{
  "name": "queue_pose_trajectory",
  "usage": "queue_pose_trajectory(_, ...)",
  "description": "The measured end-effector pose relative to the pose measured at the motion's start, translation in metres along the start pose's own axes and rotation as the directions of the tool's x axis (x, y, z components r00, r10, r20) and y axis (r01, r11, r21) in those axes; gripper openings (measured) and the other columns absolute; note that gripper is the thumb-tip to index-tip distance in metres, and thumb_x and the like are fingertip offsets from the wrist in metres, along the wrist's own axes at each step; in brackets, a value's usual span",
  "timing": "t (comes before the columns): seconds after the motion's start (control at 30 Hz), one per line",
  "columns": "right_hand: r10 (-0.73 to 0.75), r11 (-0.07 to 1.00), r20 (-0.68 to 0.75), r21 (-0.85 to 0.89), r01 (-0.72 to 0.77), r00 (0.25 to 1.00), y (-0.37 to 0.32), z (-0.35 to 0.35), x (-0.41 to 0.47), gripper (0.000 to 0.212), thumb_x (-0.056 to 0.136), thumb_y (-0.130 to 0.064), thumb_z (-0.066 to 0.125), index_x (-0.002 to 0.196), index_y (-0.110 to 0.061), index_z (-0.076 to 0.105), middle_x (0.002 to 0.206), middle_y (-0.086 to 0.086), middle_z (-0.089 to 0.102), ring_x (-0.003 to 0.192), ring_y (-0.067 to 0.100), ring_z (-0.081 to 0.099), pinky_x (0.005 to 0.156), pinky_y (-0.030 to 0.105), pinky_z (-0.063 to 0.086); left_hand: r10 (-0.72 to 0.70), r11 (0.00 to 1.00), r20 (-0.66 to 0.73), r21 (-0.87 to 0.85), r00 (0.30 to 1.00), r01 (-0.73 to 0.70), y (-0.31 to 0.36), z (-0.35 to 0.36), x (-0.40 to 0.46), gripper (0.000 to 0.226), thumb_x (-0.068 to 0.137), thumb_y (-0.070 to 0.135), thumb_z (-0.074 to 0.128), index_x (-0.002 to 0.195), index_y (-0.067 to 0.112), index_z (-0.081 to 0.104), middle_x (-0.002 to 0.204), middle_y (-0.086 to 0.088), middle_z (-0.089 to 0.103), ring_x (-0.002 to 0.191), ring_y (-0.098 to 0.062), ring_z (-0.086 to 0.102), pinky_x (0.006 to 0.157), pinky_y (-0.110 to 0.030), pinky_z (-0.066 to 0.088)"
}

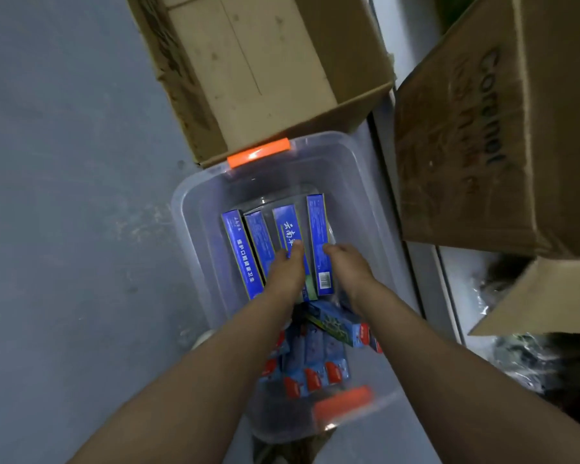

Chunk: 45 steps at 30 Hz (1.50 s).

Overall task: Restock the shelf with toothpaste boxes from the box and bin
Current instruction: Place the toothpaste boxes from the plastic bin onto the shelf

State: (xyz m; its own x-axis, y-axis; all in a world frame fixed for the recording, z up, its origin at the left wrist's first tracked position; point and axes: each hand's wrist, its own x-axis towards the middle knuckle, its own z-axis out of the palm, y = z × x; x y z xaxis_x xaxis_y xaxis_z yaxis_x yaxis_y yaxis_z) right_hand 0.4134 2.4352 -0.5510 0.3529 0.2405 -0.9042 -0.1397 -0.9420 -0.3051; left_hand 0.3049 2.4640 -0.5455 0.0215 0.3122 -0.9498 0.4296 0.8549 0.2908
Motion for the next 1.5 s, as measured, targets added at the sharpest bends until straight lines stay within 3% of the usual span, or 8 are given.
queue_pose_trajectory(0.13, 0.017, 0.996, 0.023, 0.086, -0.018, 1.000, 0.009, 0.005, 0.031, 0.052, 0.076, -0.051, 0.059, 0.115, -0.016, 0.065, 0.106, 0.006, 0.073, 0.094, 0.029, 0.071, 0.091, 0.047, 0.057, -0.067, 0.990, -0.035, -0.130, 0.997, 0.062, 0.001, 0.011, 0.028, 0.074, 0.100, 0.064, 0.029, 0.159, 0.020, 0.021, 0.163, -0.005, 0.026, 0.148, -0.029, 0.029, 0.120, -0.047, 0.025)
queue_pose_trajectory(0.27, 0.037, 0.993, 0.086, 0.113, -0.047, 0.996, 0.013, 0.010, 0.046, 0.041, 0.087, -0.044, 0.054, 0.105, -0.012, 0.072, 0.097, 0.011, 0.077, 0.091, 0.034, 0.074, 0.091, 0.053, 0.057, -0.122, 0.939, -0.027, -0.326, 0.992, 0.106, -0.012, 0.021, 0.064, 0.118, 0.057, 0.092, 0.033, 0.154, 0.026, 0.032, 0.153, -0.006, 0.045, 0.135, -0.033, 0.048, 0.111, -0.053, 0.039)
queue_pose_trajectory(0.57, 0.096, 0.965, 0.141, 0.230, -0.127, 0.985, 0.021, 0.018, 0.047, 0.044, 0.086, -0.050, 0.063, 0.111, -0.014, 0.073, 0.096, 0.010, 0.078, 0.089, 0.032, 0.075, 0.088, 0.054, 0.059, -0.068, 0.970, -0.115, -0.240, 0.991, 0.039, -0.008, 0.013, 0.055, 0.060, 0.090, 0.053, 0.059, 0.130, 0.010, 0.049, 0.123, -0.006, 0.061, 0.108, -0.029, 0.062, 0.098, -0.042, 0.050)
queue_pose_trajectory(0.7, 0.095, 0.946, 0.200, 0.286, -0.151, 0.975, 0.016, 0.006, 0.034, 0.037, 0.098, -0.043, 0.058, 0.115, -0.012, 0.071, 0.096, 0.013, 0.078, 0.089, 0.031, 0.075, 0.078, 0.043, 0.061, 0.003, 0.988, -0.217, -0.153, 0.976, -0.037, -0.005, 0.012, 0.047, 0.060, 0.074, 0.050, 0.070, 0.115, 0.010, 0.054, 0.114, -0.009, 0.067, 0.098, -0.029, 0.068, 0.092, -0.045, 0.056)
queue_pose_trajectory(0.97, 0.052, 0.939, 0.343, 0.302, -0.163, 0.938, 0.001, -0.013, -0.047, 0.046, 0.099, -0.059, 0.045, 0.128, -0.027, 0.062, 0.110, 0.004, 0.076, 0.100, 0.025, 0.073, 0.093, 0.048, 0.057, 0.042, 0.921, -0.104, -0.382, 0.994, -0.079, 0.026, -0.015, -0.016, 0.026, 0.094, 0.021, 0.069, 0.114, 0.006, 0.062, 0.104, -0.015, 0.073, 0.087, -0.031, 0.072, 0.084, -0.051, 0.059)
queue_pose_trajectory(1.17, -0.147, 0.916, 0.402, 0.400, -0.029, 0.904, -0.031, -0.040, -0.144, 0.031, 0.105, -0.039, 0.045, 0.132, -0.030, 0.057, 0.116, 0.001, 0.075, 0.089, 0.018, 0.074, 0.077, 0.041, 0.061, 0.073, 0.864, 0.025, -0.501, 0.997, -0.050, 0.057, -0.047, -0.108, 0.031, 0.098, 0.022, 0.062, 0.124, 0.004, 0.060, 0.112, -0.018, 0.072, 0.080, -0.026, 0.072, 0.058, -0.037, 0.060)
queue_pose_trajectory(1.27, -0.251, 0.896, 0.361, 0.438, 0.074, 0.898, -0.052, -0.053, -0.197, 0.030, 0.104, -0.035, 0.050, 0.131, -0.026, 0.058, 0.112, 0.000, 0.075, 0.083, 0.014, 0.074, 0.069, 0.035, 0.060, 0.160, 0.843, 0.077, -0.529, 0.984, -0.096, 0.074, -0.062, -0.169, 0.038, 0.100, 0.023, 0.057, 0.130, 0.001, 0.060, 0.106, -0.017, 0.074, 0.083, -0.026, 0.073, 0.072, -0.042, 0.061)
queue_pose_trajectory(1.5, -0.449, 0.785, 0.152, 0.538, 0.307, 0.881, -0.095, -0.096, -0.324, 0.042, 0.098, -0.034, 0.062, 0.139, -0.040, 0.054, 0.123, -0.001, 0.069, 0.095, 0.018, 0.065, 0.084, 0.046, 0.057, 0.373, 0.776, 0.091, -0.575, 0.923, -0.257, 0.123, -0.097, -0.314, 0.020, 0.103, 0.023, 0.051, 0.112, 0.012, 0.065, 0.077, -0.002, 0.076, 0.062, -0.012, 0.072, 0.054, -0.026, 0.058)
